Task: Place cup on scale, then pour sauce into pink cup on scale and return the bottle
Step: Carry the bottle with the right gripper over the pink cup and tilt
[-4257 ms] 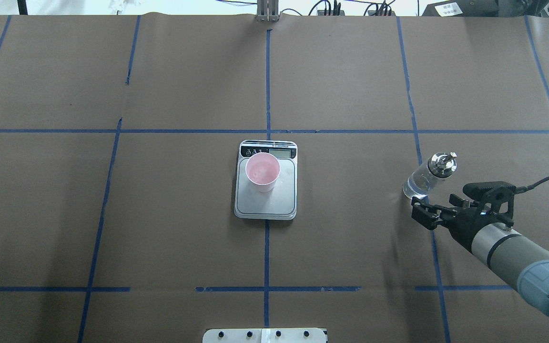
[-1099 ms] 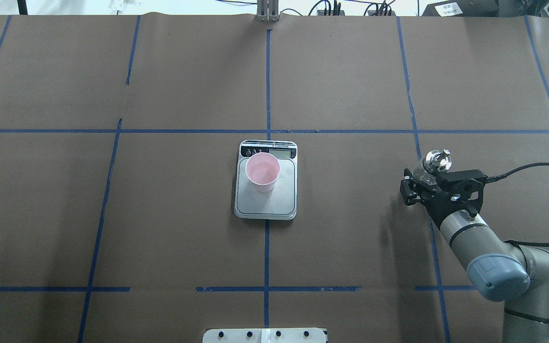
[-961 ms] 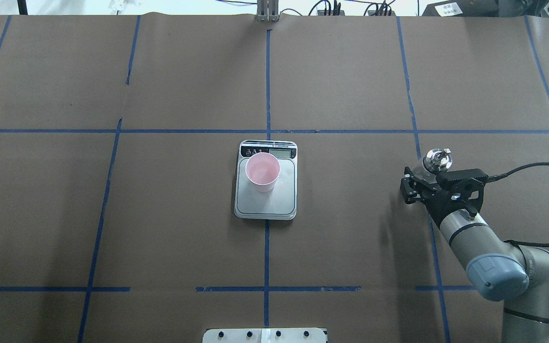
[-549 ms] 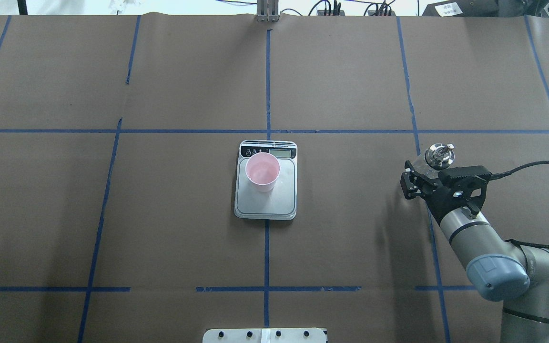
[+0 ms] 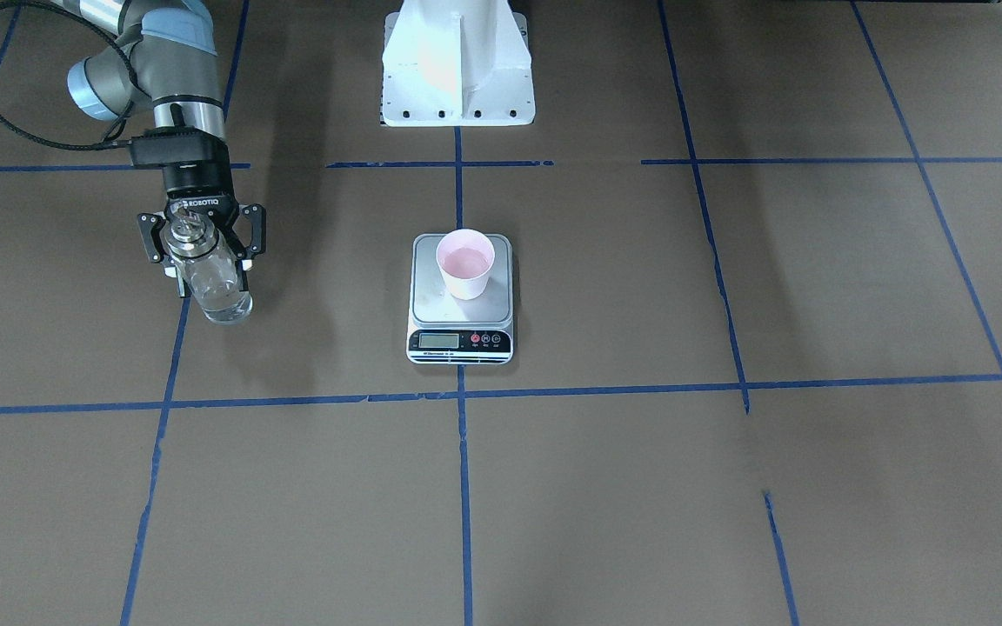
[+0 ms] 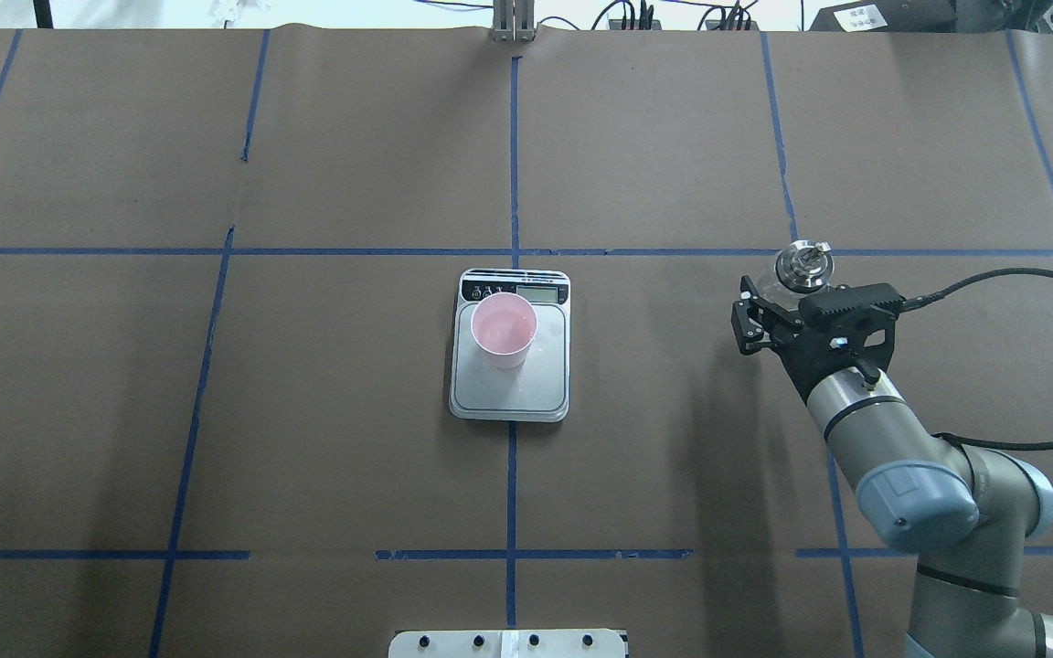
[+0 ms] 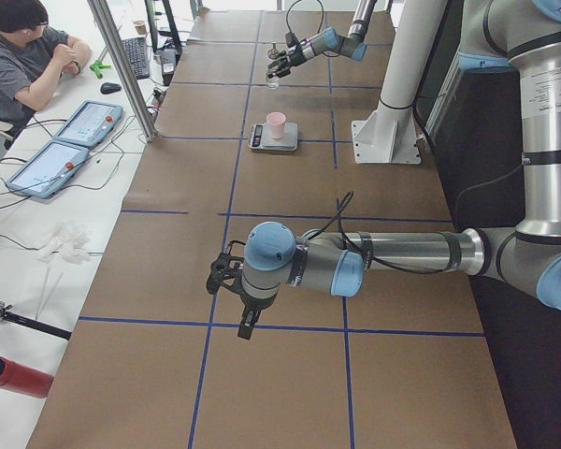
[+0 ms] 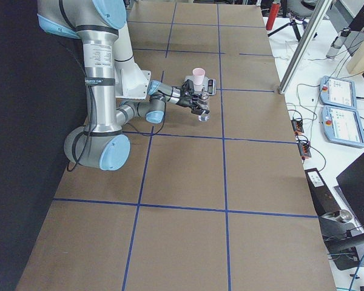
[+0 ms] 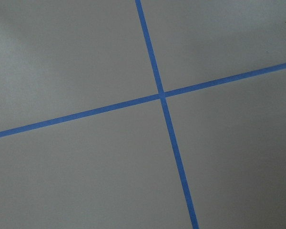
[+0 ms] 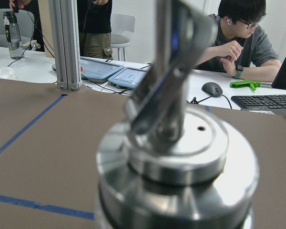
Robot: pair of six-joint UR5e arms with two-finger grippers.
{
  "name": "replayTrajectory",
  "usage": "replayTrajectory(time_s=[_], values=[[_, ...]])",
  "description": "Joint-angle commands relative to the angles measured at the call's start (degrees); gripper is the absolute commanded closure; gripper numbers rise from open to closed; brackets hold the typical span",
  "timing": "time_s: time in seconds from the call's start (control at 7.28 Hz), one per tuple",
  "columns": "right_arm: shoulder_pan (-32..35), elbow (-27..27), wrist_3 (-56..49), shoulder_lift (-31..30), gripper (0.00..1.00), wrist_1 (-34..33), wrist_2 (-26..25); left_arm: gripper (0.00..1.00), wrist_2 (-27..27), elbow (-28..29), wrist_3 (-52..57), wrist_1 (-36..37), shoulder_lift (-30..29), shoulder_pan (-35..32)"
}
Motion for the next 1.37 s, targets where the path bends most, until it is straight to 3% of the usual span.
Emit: replayTrajectory(time_s=[0.0,0.14,0.27,0.41,0.69,0.96,1.24], values=[[2.94,-0.75,-2.43,6.76,1.00,-9.00,3.93,0.00,-0.02,0.00,0.00,-0.03,-0.08,0.00],[3.39,-0.67,-4.61,11.14,1.00,-15.56,5.96,0.00,-0.02,0.00,0.00,-0.03,-0.08,0.00],[3.31,-0.15,-7.16,14.67,1.00,-27.72,5.11,0.00,-0.02,0.00,-0.09,-0.03,-0.17,0.00],[2.18,0.12,-10.41,18.27,1.00,-37.76,0.23,0.00,-0.02,0.00,-0.09,-0.03,-0.17,0.00],[-2.56,-0.49,-25.84,20.50,1.00,-40.76,-13.73,0.00,-0.11,0.00,-0.09,-0.12,-0.17,0.00],[-6.78,-1.89,-28.79,21.98,1.00,-41.20,-21.84,0.00,-0.11,0.00,-0.09,-0.03,-0.17,0.00],[-6.97,-8.99,-34.51,25.07,1.00,-43.58,-26.26,0.00,-0.11,0.00,-0.09,-0.12,-0.17,0.00]])
